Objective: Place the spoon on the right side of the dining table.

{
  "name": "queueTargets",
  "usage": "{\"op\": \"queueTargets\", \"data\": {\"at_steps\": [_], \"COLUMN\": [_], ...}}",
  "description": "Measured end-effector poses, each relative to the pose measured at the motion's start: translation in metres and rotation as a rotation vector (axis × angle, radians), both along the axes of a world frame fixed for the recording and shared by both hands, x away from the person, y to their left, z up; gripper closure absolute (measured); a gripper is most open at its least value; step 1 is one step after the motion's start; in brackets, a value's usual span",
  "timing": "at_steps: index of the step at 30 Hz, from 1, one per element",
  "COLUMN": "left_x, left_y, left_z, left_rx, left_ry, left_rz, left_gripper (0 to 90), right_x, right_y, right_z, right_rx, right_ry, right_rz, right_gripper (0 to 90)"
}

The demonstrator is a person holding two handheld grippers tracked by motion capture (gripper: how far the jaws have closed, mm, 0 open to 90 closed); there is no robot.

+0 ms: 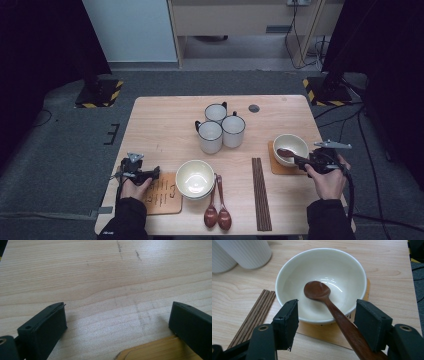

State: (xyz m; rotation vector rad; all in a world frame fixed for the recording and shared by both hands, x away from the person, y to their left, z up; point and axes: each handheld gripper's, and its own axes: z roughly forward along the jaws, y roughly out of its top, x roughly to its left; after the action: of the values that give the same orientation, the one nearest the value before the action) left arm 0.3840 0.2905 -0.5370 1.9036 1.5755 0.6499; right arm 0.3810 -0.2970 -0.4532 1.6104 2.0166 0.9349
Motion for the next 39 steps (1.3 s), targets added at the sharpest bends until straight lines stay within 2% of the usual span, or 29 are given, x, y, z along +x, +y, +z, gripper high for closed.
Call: {"op": "queueTargets", "data": {"at_steps": [7,20,39], "left_x": [0.0,0.0,0.0], "left_y": [0.0,0.0,0.0], "left_z": [0.0,0.0,0.0], "left_rx": [0.0,0.0,0.0], "left_ry": [0.0,0.0,0.0], "left_rz": [0.0,0.0,0.0], "left_gripper": [0.2,0.2,0.2], "right_x": [-0.009,-0.021,-0.027], "right_y": [0.001,0.012,0.027], "right_z": [0.001,0.004,0.005], "right_rx": [0.015,0.042,0.053], "right_ry": [-0.016,-0.002,-0.003], "right_rz": [0.014,0.057,0.117], "right_gripper": [36.1,35.3,35.2]}}
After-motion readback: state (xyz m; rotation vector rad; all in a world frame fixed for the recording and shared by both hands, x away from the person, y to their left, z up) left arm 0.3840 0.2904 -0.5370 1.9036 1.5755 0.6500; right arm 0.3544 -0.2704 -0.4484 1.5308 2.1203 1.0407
